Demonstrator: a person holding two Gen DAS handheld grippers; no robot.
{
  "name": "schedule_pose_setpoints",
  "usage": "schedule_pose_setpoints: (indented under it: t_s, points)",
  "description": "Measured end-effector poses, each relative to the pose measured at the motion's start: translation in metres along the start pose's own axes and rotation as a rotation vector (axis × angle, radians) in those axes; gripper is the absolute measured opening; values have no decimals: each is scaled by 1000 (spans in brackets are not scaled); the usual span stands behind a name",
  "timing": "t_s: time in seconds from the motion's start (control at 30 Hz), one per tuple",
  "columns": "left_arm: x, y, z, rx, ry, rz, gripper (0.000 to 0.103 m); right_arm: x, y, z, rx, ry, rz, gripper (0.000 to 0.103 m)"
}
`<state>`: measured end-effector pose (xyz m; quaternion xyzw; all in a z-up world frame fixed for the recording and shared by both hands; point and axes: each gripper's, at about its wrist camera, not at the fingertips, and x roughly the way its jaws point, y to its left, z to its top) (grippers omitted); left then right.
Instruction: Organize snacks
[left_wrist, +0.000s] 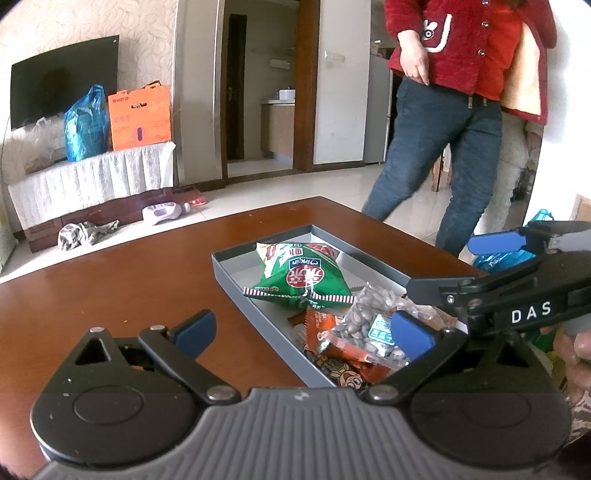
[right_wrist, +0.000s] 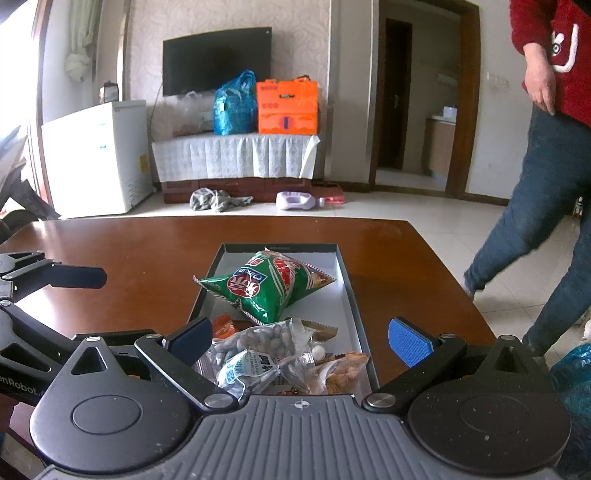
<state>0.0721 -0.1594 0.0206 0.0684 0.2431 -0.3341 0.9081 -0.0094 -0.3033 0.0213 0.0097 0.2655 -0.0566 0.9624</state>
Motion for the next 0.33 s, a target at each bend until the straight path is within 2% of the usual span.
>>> schedule_pose_setpoints:
  t_s: [0.33]
  points:
    - [1,1,0,-5,3,15,102,1,0,-1,-3,3,0,103]
